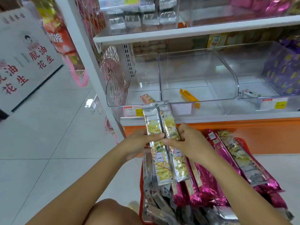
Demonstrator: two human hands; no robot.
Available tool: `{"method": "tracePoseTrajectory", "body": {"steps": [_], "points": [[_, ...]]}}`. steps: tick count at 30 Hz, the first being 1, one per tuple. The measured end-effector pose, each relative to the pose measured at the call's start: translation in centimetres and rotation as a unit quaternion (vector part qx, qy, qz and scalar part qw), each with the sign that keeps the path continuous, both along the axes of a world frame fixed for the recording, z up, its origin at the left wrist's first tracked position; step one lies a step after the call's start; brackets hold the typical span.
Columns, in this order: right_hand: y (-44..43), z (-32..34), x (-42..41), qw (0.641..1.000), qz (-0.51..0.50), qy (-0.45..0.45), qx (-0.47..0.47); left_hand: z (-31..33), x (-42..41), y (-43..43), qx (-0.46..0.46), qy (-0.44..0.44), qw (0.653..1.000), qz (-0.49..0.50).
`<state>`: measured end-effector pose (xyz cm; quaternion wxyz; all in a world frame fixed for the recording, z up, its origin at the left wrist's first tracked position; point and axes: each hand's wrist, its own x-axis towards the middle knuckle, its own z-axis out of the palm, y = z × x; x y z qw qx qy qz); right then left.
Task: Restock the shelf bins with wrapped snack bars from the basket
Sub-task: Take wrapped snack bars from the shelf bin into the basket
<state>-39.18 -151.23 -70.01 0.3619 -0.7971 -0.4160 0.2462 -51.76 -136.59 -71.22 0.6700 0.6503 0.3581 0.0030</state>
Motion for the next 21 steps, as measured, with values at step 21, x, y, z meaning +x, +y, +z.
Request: {"method": "tracePoseTrajectory", "body": {"steps": [21], "points": [[-3.2, 4.7, 4.9, 0.985, -0.068, -0.059, 0.145, 8.7, 6.0, -4.2, 0.049, -0.186, 0.976, 0.098]]}}
